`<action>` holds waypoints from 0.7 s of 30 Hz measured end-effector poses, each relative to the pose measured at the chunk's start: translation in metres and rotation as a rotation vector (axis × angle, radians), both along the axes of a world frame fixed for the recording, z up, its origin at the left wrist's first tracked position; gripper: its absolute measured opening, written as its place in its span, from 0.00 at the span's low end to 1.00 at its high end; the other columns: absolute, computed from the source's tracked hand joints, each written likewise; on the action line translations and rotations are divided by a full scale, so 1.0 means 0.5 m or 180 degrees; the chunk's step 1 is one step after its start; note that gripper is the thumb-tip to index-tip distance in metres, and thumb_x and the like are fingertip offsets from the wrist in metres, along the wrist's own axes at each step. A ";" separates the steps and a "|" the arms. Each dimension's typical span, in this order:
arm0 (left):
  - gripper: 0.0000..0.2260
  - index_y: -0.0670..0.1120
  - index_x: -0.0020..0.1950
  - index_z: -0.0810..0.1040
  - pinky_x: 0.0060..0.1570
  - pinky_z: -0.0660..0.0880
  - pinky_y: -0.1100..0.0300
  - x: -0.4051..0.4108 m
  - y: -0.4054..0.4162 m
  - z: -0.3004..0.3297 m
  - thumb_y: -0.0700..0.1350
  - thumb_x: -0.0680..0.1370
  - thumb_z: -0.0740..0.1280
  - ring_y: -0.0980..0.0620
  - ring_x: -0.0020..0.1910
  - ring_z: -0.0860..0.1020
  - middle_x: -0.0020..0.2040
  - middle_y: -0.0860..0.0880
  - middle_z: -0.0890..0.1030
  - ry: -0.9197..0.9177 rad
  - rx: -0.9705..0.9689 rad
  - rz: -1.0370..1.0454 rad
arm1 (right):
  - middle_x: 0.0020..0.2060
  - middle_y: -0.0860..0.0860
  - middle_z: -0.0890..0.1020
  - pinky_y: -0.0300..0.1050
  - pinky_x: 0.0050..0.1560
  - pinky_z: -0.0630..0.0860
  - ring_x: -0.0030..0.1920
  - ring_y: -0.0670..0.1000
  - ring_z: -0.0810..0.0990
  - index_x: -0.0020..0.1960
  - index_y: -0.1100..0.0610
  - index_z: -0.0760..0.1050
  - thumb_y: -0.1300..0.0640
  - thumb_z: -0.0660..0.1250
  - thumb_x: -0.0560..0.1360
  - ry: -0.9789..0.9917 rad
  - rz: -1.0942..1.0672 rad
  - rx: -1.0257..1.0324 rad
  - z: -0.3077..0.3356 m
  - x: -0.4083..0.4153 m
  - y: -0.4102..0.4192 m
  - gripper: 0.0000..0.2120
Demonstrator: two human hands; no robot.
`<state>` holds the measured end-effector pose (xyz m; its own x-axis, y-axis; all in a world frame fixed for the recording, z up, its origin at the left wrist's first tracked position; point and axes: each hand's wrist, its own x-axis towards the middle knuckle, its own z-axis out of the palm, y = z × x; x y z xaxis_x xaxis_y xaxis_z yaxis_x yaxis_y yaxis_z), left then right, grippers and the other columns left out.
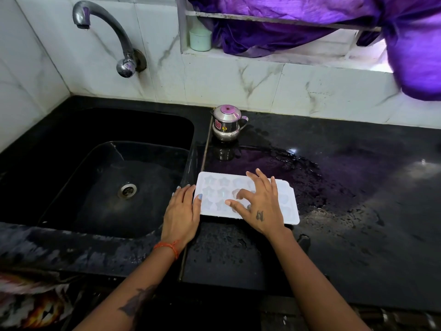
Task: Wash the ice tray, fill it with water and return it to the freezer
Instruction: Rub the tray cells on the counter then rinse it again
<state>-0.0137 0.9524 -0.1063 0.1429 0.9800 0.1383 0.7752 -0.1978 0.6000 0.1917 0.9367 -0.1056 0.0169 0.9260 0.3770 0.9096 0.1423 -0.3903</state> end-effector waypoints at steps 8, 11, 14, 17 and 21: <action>0.31 0.43 0.69 0.69 0.73 0.56 0.54 -0.001 0.000 -0.003 0.60 0.77 0.43 0.46 0.72 0.63 0.70 0.45 0.71 0.0005 0.0020 0.0002 | 0.68 0.55 0.71 0.57 0.74 0.44 0.74 0.56 0.58 0.41 0.48 0.80 0.27 0.49 0.72 -0.0015 -0.0061 -0.0083 0.000 0.000 -0.001 0.30; 0.27 0.43 0.70 0.69 0.73 0.56 0.54 0.001 0.002 -0.003 0.56 0.78 0.47 0.45 0.73 0.63 0.70 0.44 0.71 0.0000 -0.0005 0.0017 | 0.68 0.55 0.71 0.56 0.74 0.42 0.74 0.55 0.57 0.43 0.47 0.81 0.27 0.50 0.72 0.0022 -0.0041 -0.0082 0.000 0.001 -0.001 0.30; 0.26 0.43 0.69 0.69 0.73 0.56 0.54 0.000 0.001 -0.001 0.55 0.79 0.47 0.45 0.73 0.63 0.70 0.44 0.71 -0.0012 0.0000 0.0009 | 0.68 0.55 0.71 0.55 0.74 0.42 0.74 0.56 0.58 0.43 0.47 0.81 0.28 0.51 0.72 0.0113 0.0014 -0.0063 0.001 0.001 -0.002 0.28; 0.29 0.43 0.69 0.69 0.73 0.56 0.54 -0.001 0.001 -0.002 0.58 0.78 0.45 0.45 0.73 0.63 0.69 0.45 0.71 -0.0038 0.0013 -0.0009 | 0.68 0.55 0.71 0.57 0.74 0.45 0.74 0.56 0.58 0.42 0.47 0.81 0.30 0.56 0.71 0.0133 0.0042 -0.0070 0.001 0.001 -0.003 0.24; 0.26 0.43 0.69 0.69 0.73 0.56 0.54 0.000 0.001 -0.001 0.55 0.79 0.48 0.45 0.73 0.63 0.70 0.44 0.71 -0.0049 -0.0011 -0.0015 | 0.68 0.54 0.72 0.57 0.74 0.47 0.74 0.56 0.58 0.40 0.48 0.81 0.32 0.57 0.71 0.0143 0.0026 -0.0067 0.002 0.000 -0.003 0.23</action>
